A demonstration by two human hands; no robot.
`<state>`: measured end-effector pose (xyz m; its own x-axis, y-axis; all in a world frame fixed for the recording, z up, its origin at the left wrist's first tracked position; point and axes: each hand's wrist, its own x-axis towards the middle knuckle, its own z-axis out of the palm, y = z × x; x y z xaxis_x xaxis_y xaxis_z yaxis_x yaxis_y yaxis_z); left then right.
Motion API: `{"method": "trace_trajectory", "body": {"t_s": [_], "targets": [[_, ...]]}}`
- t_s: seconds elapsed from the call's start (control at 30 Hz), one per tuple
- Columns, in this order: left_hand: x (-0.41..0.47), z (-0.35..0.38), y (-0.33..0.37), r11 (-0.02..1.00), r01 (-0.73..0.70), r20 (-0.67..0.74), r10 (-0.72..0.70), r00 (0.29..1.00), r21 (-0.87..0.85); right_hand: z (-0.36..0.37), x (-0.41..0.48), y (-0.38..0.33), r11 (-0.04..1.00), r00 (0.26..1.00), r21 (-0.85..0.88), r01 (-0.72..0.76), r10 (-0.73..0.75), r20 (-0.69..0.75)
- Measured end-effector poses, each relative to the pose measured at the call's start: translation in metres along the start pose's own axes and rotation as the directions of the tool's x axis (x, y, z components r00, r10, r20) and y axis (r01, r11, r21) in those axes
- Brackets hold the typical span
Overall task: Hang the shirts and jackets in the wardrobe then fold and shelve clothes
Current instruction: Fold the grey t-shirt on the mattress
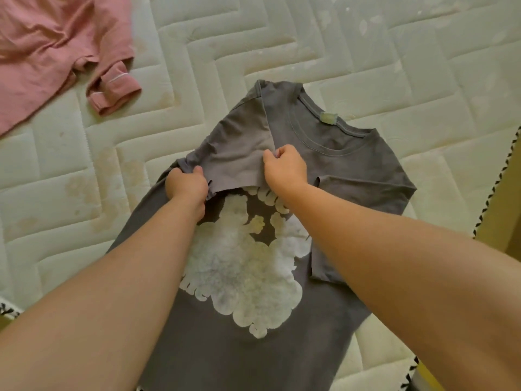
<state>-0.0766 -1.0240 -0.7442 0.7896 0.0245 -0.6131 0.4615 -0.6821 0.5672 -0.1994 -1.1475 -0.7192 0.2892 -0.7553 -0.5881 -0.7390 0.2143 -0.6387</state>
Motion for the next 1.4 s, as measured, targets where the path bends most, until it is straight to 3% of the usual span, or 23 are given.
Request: {"method": "trace_trajectory", "body": {"t_s": [0.1, 0.23, 0.33, 0.4, 0.43, 0.5, 0.6, 0.67, 0.73, 0.83, 1.0, 1.13, 1.27, 1.4], "targets": [[-0.006, 0.000, -0.006, 0.991, -0.088, 0.006, 0.088, 0.996, 0.101, -0.005, -0.007, 0.014, 0.999, 0.998, -0.011, 0.045, -0.046, -0.044], [-0.010, -0.002, -0.008, 0.921, -0.207, 0.017, 0.213, 0.977, 0.329, -0.007, -0.010, 0.030, 0.982, 0.999, -0.188, -0.024, 0.031, 0.031], [-0.013, -0.001, -0.006, 0.890, -0.184, 0.005, 0.200, 0.980, 0.418, -0.007, -0.015, 0.034, 0.972, 0.999, -0.234, 0.010, 0.001, 0.048], [-0.019, -0.003, 0.000, 0.883, -0.104, -0.077, 0.156, 0.985, 0.457, -0.008, -0.018, 0.034, 0.972, 0.999, -0.233, 0.022, -0.011, 0.049], [-0.022, -0.004, 0.003, 0.845, -0.108, -0.125, 0.201, 0.972, 0.524, -0.008, -0.019, 0.032, 0.973, 0.999, -0.231, 0.021, -0.009, 0.051], [-0.028, -0.002, 0.009, 0.708, -0.256, -0.124, 0.438, 0.890, 0.658, -0.011, -0.021, 0.030, 0.972, 0.998, -0.232, 0.024, -0.010, 0.062], [-0.032, 0.012, 0.032, 0.459, -0.619, 0.122, 0.733, 0.669, 0.638, -0.017, -0.022, 0.028, 0.969, 0.996, -0.243, 0.044, -0.024, 0.086], [-0.031, 0.029, 0.057, 0.287, -0.776, 0.322, 0.788, 0.524, 0.561, -0.019, -0.024, 0.028, 0.968, 0.994, -0.245, 0.056, -0.031, 0.104], [-0.029, 0.049, 0.084, 0.119, -0.847, 0.481, 0.779, 0.403, 0.517, -0.020, -0.027, 0.028, 0.969, 0.993, -0.241, 0.051, -0.024, 0.116], [-0.023, 0.077, 0.119, -0.117, -0.845, 0.665, 0.677, 0.317, 0.522, -0.021, -0.028, 0.030, 0.976, 0.993, -0.215, 0.038, -0.013, 0.118], [-0.013, 0.100, 0.143, -0.400, -0.742, 0.817, 0.462, 0.344, 0.538, -0.026, -0.024, 0.038, 0.980, 0.990, -0.190, 0.056, -0.030, 0.136], [-0.003, 0.096, 0.149, -0.490, -0.680, 0.828, 0.441, 0.345, 0.545, -0.035, -0.019, 0.040, 0.978, 0.988, -0.201, 0.052, -0.021, 0.155], [0.005, 0.094, 0.154, -0.437, -0.640, 0.765, 0.487, 0.421, 0.631, -0.042, -0.010, 0.036, 0.972, 0.988, -0.226, 0.066, -0.032, 0.150], [0.018, 0.098, 0.163, -0.258, -0.626, 0.657, 0.499, 0.565, 0.736, -0.046, 0.009, 0.024, 0.981, 0.991, -0.188, 0.054, -0.029, 0.130]]}}
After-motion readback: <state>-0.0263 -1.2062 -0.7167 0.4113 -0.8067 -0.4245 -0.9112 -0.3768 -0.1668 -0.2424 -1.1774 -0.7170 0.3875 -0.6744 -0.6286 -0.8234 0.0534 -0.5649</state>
